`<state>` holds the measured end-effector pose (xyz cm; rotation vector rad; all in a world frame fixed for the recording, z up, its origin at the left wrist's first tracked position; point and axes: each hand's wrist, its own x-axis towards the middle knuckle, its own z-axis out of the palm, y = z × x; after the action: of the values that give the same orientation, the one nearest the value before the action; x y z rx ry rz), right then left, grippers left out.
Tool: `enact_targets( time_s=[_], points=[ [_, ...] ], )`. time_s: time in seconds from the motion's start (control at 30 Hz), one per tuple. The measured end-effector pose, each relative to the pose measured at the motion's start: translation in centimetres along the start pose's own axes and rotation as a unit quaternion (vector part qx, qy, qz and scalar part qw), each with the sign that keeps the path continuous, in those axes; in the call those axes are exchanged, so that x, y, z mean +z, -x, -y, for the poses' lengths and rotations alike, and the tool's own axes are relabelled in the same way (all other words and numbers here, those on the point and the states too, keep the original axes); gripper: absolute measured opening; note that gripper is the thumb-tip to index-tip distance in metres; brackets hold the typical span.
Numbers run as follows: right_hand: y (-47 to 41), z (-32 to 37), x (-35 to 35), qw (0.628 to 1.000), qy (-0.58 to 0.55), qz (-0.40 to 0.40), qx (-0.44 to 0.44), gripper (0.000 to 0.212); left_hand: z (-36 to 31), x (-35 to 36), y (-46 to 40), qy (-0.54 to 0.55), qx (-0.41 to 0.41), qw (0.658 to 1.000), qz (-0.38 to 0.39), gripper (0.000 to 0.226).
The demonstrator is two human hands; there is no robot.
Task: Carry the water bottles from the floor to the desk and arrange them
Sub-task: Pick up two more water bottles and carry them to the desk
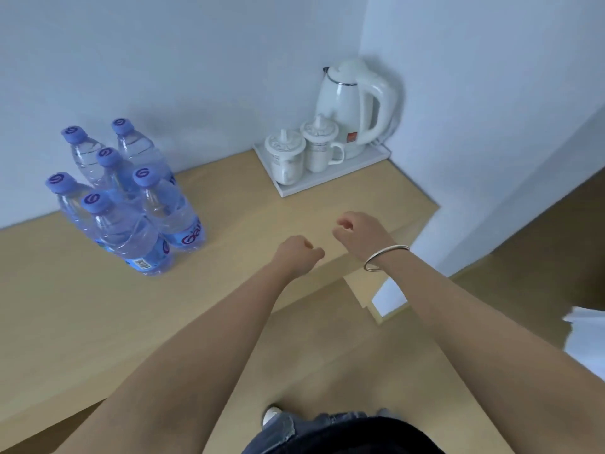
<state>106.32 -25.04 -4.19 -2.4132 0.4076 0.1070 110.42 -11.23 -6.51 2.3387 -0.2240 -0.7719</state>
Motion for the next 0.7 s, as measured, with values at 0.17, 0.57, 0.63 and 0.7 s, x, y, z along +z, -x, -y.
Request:
enact_targets(
  time_s=[0.17, 0.57, 0.63, 0.7],
  points=[
    [2.9, -8.4, -6.6, 0.997, -0.004, -0.027, 0.066, 0.027, -9.2, 7.1, -0.4, -0.030, 0.085, 0.994, 0.062, 0.018],
    [10.5, -28.8, -20.6, 0.971, 0.006, -0.124, 0.202, 0.025, -29.3, 23.2, -1.1, -0.131, 0.224, 0.956, 0.138, 0.015],
    [11.4, -31.1, -22.6, 0.963, -0.004, -0.140, 0.228, 0.025, -31.9, 25.6, -1.4, -0.136, 0.243, 0.949, 0.145, 0.015],
    [12.0, -33.3, -24.4, 0.957, -0.011, -0.151, 0.248, 0.025, -34.1, 27.9, -1.9, -0.144, 0.254, 0.944, 0.151, 0.025]
  ],
)
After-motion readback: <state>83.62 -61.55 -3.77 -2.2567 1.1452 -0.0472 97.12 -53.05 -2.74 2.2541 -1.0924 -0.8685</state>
